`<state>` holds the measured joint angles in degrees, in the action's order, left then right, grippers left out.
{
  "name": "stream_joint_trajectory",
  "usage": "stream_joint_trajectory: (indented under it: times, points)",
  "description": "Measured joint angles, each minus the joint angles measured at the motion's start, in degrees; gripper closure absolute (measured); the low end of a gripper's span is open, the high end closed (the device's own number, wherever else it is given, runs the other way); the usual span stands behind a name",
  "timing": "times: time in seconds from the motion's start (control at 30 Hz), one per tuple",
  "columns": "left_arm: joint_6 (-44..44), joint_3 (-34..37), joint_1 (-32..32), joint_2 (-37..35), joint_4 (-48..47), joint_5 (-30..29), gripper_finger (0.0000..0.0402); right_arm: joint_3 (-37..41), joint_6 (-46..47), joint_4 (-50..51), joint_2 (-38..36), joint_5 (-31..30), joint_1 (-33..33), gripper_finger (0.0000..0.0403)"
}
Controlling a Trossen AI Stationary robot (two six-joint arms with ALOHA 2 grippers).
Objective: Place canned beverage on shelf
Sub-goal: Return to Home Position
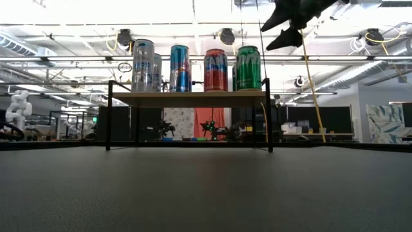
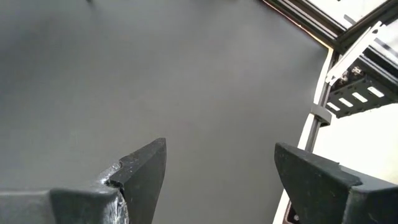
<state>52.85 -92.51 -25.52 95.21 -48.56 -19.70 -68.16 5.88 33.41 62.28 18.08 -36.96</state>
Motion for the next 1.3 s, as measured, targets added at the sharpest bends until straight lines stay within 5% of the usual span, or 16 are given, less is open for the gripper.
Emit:
stream_joint_trajectory:
  times: [0.37,1.1,1.3]
  points:
    - [-1.08,0.00,0.70,0.01,0.03,-0.19,0.0103,-0.02,7.64,-1.45,-1.26,-3.33,5.29,0.0114]
    - [-0.36,0.00,1.08,0.01,0.09,-4.33,0.0103,0.02,5.99,-1.73,5.76,-3.05,11.75,0.0388]
    - [0.80,0.00,1.01,0.01,0.09,-4.31,0.0103,0.02,3.64,-1.70,6.05,-3.25,11.01,0.0395]
